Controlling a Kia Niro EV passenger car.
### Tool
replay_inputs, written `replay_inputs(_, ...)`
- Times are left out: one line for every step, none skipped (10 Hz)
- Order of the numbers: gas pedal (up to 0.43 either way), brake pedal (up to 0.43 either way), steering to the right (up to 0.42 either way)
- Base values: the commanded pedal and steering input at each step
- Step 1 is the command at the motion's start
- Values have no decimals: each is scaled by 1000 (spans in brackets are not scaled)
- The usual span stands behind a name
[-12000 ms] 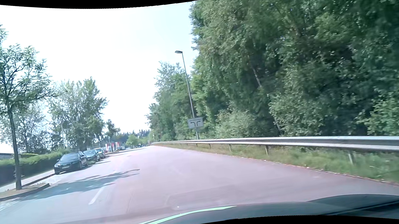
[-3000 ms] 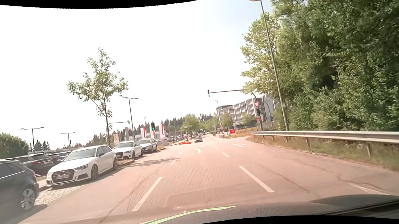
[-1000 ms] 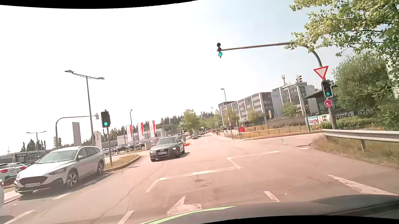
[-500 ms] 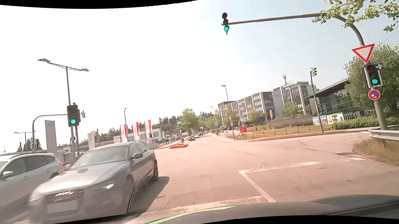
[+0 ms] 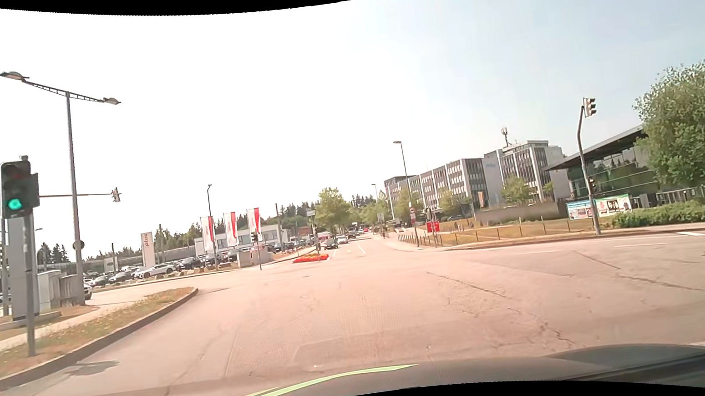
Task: Follow the waypoints while adhering to traffic rules and regulations
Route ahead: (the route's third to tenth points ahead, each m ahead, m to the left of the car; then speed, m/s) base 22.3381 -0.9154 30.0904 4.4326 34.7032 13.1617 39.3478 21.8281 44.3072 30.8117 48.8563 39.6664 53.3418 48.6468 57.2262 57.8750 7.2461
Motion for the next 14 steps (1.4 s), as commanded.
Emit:
replay_inputs(79, 0, 1)
replay_inputs(79, 0, 1)
replay_inputs(79, 0, 1)
replay_inputs(79, 0, -2)
replay_inputs(67, 0, -9)
replay_inputs(67, 0, -15)
replay_inputs(67, 0, -22)
replay_inputs(67, 0, -25)
replay_inputs(67, 0, -25)
replay_inputs(59, 0, -33)
replay_inputs(47, 0, -45)
replay_inputs(47, 0, -55)
replay_inputs(39, 0, -63)
replay_inputs(39, 0, -70)
